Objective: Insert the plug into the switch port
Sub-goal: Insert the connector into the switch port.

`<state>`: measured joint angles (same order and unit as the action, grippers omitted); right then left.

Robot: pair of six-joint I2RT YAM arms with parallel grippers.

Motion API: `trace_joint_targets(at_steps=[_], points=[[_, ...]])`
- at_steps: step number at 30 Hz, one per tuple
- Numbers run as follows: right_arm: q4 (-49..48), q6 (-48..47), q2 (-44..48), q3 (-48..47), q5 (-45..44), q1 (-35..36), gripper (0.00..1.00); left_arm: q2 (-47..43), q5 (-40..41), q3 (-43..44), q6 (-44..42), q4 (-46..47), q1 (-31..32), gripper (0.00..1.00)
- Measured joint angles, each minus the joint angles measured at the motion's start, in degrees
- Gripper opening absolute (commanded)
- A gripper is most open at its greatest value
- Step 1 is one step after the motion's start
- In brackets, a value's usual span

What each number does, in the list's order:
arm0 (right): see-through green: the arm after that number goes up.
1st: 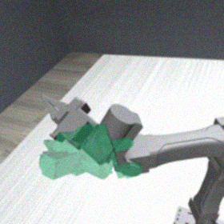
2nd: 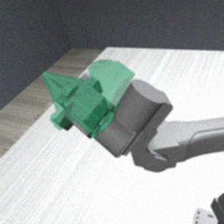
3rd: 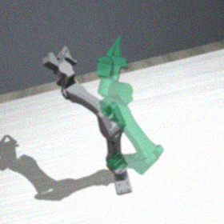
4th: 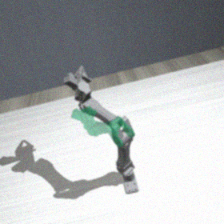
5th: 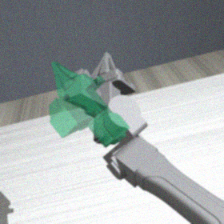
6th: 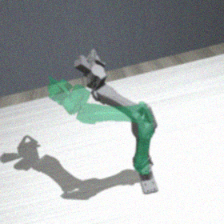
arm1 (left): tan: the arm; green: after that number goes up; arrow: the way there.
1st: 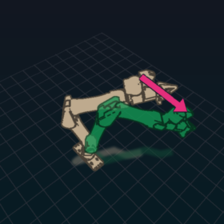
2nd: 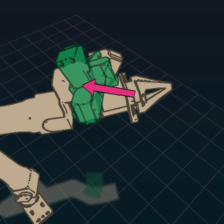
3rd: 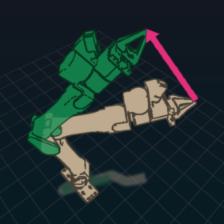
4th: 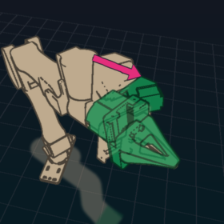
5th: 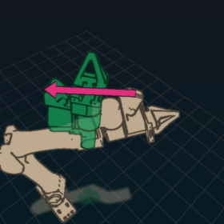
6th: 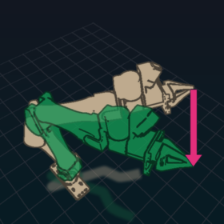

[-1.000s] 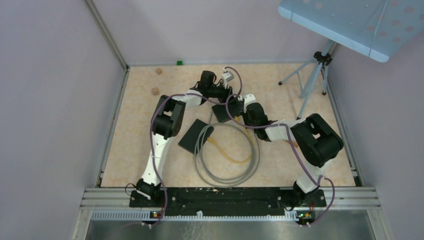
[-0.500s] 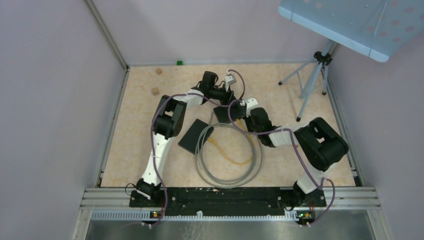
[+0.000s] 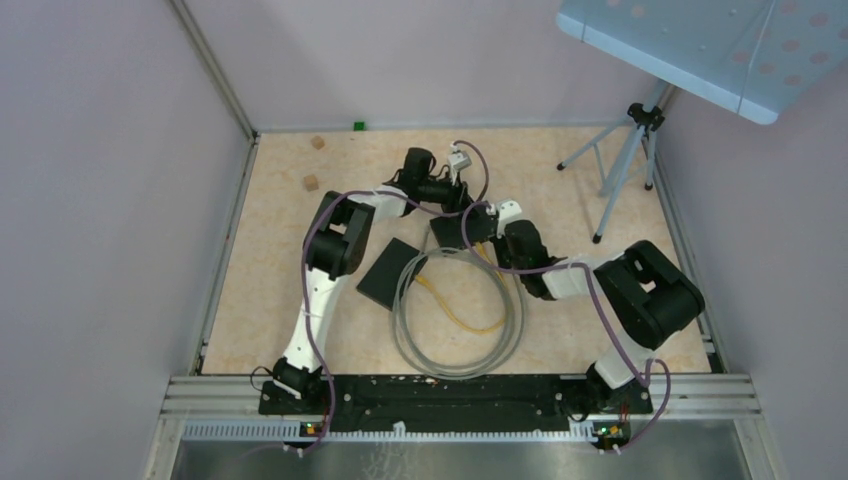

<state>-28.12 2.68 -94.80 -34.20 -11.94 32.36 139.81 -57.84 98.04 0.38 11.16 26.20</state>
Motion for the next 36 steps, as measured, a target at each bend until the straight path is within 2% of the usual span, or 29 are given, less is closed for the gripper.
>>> trace_joint_targets(at_steps=[14, 21, 27, 29, 31, 34, 36], points=[[6.1, -1.2, -4.0, -7.7, -2.0, -0.3, 0.0, 1.4, 2.0, 6.4, -10.0, -10.1, -0.2, 0.61], [8.5, -3.0, -4.7, -9.7, -1.0, -0.8, 0.0, 1.7, 1.6, 8.0, -15.0, -13.7, -0.2, 0.78], [5.2, -3.0, 0.7, -3.1, 3.0, -1.5, 0.1, -2.6, 1.9, -2.5, -7.9, -2.9, 0.0, 0.83], [5.9, -2.8, 3.2, -1.9, 2.9, -1.5, 0.14, -5.0, 3.7, -7.8, -3.6, 2.1, 0.3, 0.91], [6.2, -1.8, 5.0, -1.8, 2.4, -1.5, 0.25, -7.6, 6.6, -12.8, 0.5, 6.8, 0.6, 0.98], [5.4, 0.1, 7.0, -1.9, 1.4, -1.5, 0.51, -10.4, 10.8, -17.7, 5.1, 11.3, 0.9, 0.99], [5.6, 1.5, 7.3, -2.1, 0.7, -1.6, 0.58, -11.5, 13.9, -19.6, 7.6, 13.1, 1.0, 0.99]])
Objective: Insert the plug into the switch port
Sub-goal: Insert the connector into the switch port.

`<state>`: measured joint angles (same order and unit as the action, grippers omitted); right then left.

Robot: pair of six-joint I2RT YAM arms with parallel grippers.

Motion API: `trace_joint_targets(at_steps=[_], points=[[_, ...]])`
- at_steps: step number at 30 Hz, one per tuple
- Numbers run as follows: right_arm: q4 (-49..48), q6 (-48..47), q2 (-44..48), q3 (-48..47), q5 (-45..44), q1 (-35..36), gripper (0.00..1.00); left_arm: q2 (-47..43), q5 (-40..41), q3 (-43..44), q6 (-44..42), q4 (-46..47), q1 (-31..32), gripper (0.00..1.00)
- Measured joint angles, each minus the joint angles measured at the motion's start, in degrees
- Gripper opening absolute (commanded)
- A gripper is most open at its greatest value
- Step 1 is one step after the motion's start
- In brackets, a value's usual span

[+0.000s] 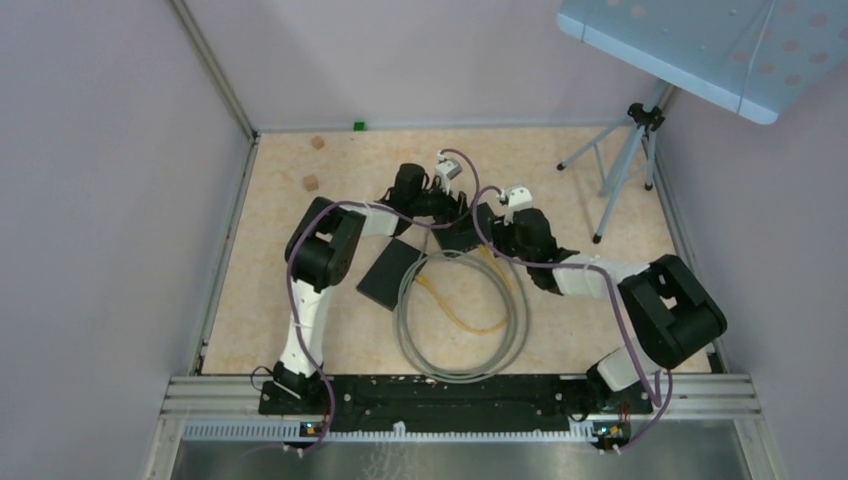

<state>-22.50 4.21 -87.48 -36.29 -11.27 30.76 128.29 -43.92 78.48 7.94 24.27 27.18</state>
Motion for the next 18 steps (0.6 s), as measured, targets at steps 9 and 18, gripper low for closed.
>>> trace_joint_targets(at_steps=[9, 18], points=[[11.6, 6.7, 5.6, -3.6, -2.3, -0.2, 0.67, -10.0, 18.0, -5.4, 7.8, -3.8, -0.8, 0.99], [32.2, 18.8, 17.0, -13.4, 2.0, -0.2, 0.65, -27.2, 35.3, -6.9, 11.5, -24.9, -0.9, 0.81]])
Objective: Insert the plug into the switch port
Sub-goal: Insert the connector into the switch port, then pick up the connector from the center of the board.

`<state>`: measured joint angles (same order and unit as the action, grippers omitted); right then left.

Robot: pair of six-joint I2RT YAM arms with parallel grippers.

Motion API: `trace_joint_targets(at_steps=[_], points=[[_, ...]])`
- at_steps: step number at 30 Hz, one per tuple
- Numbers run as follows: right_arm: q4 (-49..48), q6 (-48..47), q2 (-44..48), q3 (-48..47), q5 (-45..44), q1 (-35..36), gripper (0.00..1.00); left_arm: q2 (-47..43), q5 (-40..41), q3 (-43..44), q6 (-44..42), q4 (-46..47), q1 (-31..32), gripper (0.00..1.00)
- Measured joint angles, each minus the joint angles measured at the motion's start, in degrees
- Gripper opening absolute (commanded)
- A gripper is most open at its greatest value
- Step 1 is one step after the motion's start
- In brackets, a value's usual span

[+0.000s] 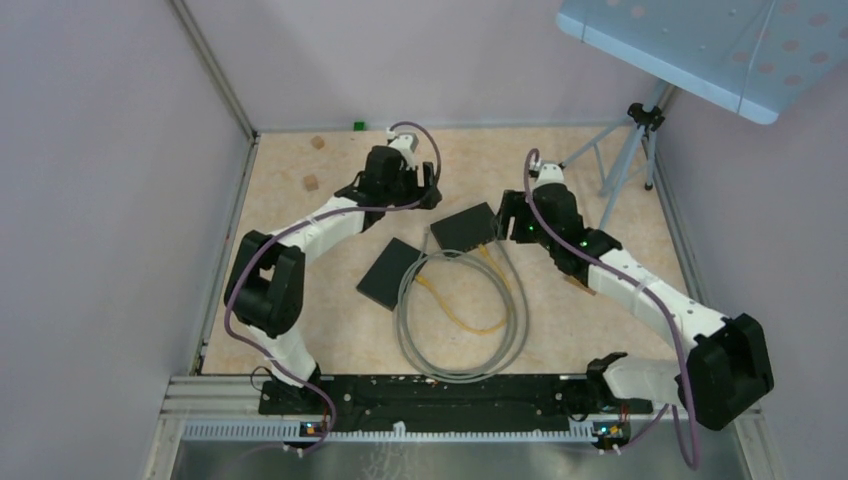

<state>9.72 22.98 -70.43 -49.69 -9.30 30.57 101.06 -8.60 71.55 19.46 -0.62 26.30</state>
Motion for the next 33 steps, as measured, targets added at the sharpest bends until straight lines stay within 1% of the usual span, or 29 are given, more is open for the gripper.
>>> trace_joint_targets(at_steps=[3, 6, 11, 16, 19, 24, 29, 33], points=[[4.9, 2.8, 3.3, -0.2, 2.8, 0.0, 0.6, -0.4, 0.9, -1.1, 0.4, -4.7, 0.0, 0.76], [8.5, 4.7, 6.8, 1.0, 4.4, 0.0, 0.55, 0.3, 1.0, -2.9, 0.3, -9.6, 0.1, 0.75], [13.4, 6.4, 11.6, 3.2, 5.8, 0.0, 0.53, 1.8, 0.0, -3.8, -0.3, -13.9, 0.7, 0.74], [15.2, 6.7, 14.4, 4.3, 6.1, 0.0, 0.5, 2.3, -0.5, -3.8, -1.6, -14.6, 2.2, 0.72], [15.8, 6.7, 16.2, 5.5, 6.2, 0.0, 0.45, 3.2, -0.1, -3.3, -2.1, -15.2, 3.5, 0.7], [16.5, 6.8, 17.2, 6.2, 6.7, 0.0, 0.39, 6.1, 2.2, -1.3, -2.8, -16.6, 5.9, 0.66], [16.5, 6.8, 17.8, 6.2, 7.5, 0.0, 0.37, 6.5, 5.4, -0.8, -2.9, -17.8, 6.4, 0.59], [16.5, 6.8, 18.2, 6.3, 7.8, 0.0, 0.36, 7.3, 8.0, 0.1, -3.1, -18.1, 6.3, 0.49]])
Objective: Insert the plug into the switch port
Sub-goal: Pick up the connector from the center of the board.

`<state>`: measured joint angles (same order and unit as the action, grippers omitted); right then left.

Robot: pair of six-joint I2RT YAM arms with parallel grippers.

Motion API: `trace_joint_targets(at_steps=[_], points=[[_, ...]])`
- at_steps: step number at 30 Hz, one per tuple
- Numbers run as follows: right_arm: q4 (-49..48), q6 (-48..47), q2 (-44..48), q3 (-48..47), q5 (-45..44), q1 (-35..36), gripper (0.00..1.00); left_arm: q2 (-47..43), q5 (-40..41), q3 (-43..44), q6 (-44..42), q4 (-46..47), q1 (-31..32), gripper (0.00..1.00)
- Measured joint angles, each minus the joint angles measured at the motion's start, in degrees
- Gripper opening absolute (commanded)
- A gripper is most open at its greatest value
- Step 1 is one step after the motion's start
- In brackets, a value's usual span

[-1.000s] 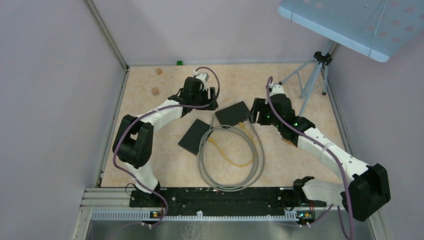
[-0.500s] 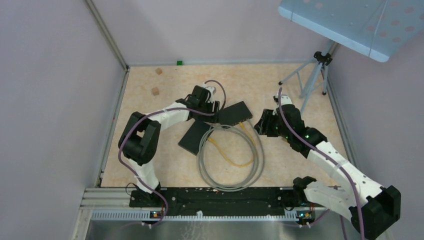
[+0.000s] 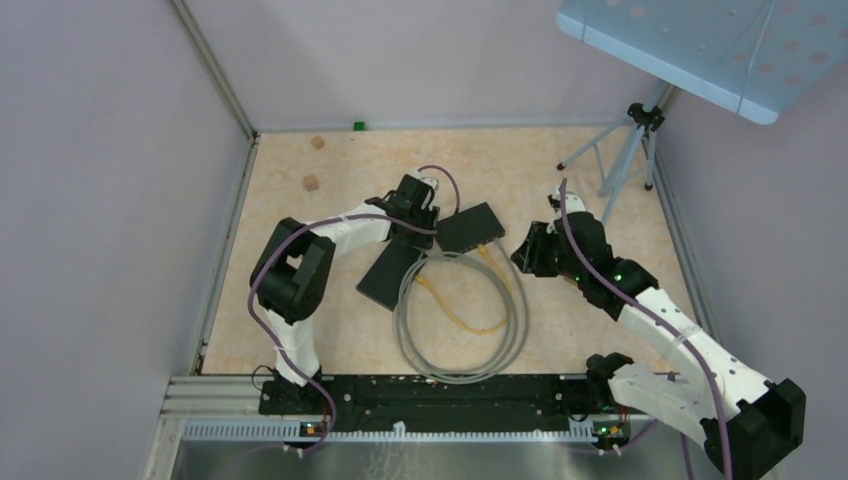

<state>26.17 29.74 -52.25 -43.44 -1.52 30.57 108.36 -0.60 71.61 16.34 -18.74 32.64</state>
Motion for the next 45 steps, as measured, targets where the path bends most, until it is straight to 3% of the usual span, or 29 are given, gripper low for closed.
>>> trace_joint_targets(at_steps=[5, 9, 11, 20, 24, 31, 34, 40, 45], points=[[0.0, 0.0, 0.1, 0.7, 0.2, 0.0, 0.35, 1.9, 0.9, 0.9, -0.9, -0.4, 0.0, 0.37], [0.0, 0.0, 0.2, 0.7, 0.2, 0.0, 0.35, 2.6, 0.0, 1.9, -1.2, -0.5, 0.0, 0.09], [0.0, 0.0, 0.3, 0.7, 0.1, 0.0, 0.34, 2.6, -0.5, 2.1, -1.3, -0.6, 0.0, 0.0], [-0.5, -0.4, 3.6, 0.7, 0.3, 0.0, 0.37, -0.9, -1.5, 2.3, -1.5, -3.6, -0.2, 0.0], [-1.3, -1.3, 4.9, 0.7, 1.8, 0.0, 0.42, -9.5, 0.5, 1.4, -0.6, -5.0, -0.2, 0.0], [-3.7, -2.1, 6.7, 1.4, 5.5, 0.6, 0.4, -31.9, 5.9, -8.6, 4.4, -5.1, -0.2, 0.0], [-5.2, -3.6, 6.7, 2.1, 5.7, 5.1, 0.4, -40.9, 6.2, -15.4, 7.4, -5.6, -0.2, 0.0], [-9.6, -5.7, -1.2, 2.4, -0.1, 24.0, 0.35, -58.8, 6.5, -28.5, 14.5, -8.3, -0.2, 0.0], [-14.7, -2.7, -9.9, 5.4, -6.9, 27.4, 0.23, -71.2, 6.6, -34.7, 19.3, -11.8, -0.2, 0.0]])
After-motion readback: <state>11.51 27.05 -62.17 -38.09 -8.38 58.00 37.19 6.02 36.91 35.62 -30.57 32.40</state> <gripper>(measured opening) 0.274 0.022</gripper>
